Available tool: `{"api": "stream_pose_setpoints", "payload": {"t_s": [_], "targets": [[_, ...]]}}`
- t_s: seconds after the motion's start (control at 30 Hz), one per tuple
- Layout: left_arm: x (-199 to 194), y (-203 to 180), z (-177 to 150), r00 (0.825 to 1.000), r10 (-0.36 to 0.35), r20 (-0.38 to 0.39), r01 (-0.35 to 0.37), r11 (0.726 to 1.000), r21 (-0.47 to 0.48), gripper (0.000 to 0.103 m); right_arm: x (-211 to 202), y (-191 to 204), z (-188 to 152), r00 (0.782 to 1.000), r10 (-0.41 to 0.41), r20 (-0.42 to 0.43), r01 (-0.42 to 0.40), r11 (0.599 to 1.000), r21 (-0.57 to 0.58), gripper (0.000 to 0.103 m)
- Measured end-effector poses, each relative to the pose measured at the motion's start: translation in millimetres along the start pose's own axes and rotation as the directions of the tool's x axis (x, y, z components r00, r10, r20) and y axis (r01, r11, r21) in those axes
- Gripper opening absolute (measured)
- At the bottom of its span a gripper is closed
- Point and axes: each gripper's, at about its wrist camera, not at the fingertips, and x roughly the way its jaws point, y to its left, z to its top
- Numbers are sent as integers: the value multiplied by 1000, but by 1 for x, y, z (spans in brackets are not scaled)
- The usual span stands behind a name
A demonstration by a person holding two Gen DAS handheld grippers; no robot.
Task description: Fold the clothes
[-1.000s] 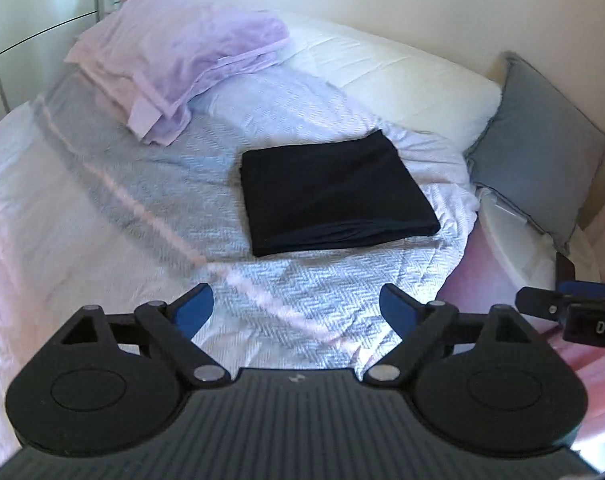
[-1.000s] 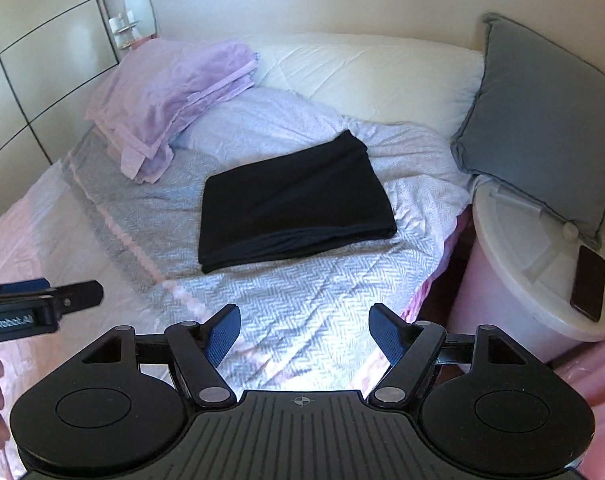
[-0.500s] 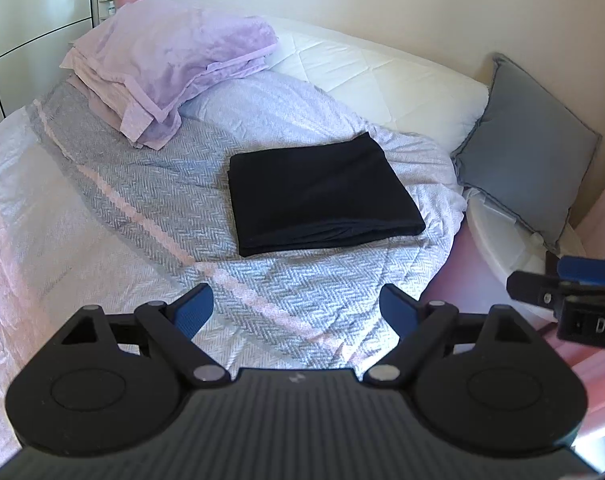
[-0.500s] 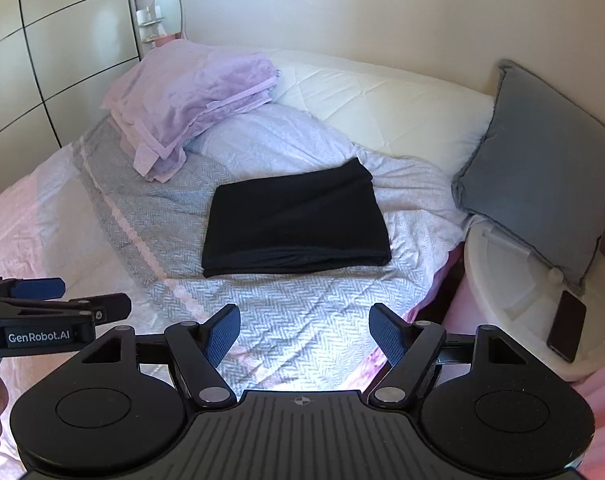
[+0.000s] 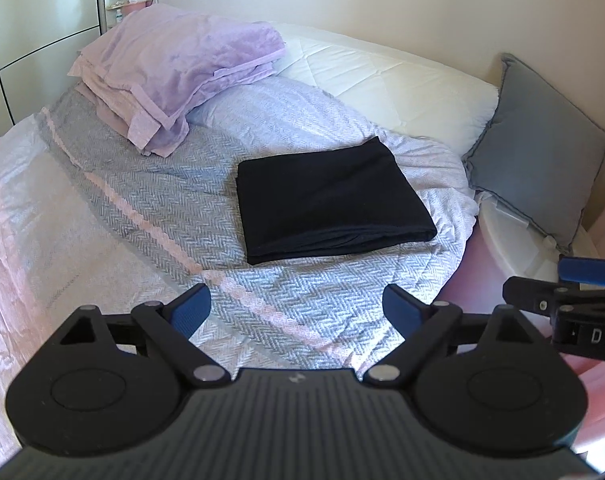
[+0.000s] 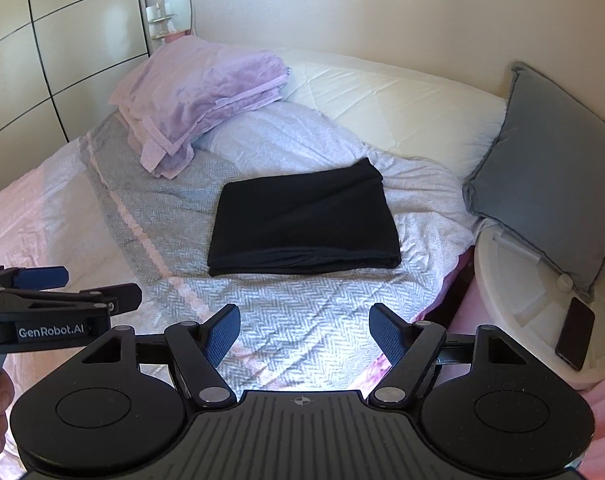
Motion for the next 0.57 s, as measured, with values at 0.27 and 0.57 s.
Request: {"api": "stream_pose_setpoints", "payload": {"t_s": [0.27, 0.57], "targets": [[7, -6, 5, 1000, -2, -1, 2, 1000, -1, 91, 8, -7, 5, 1000, 3, -10, -3, 1000, -1, 74], [15, -12, 7, 1000, -3, -2, 3, 1000, -10, 91, 15, -14, 9, 1000, 0, -28, 0, 1000, -10, 74]]}}
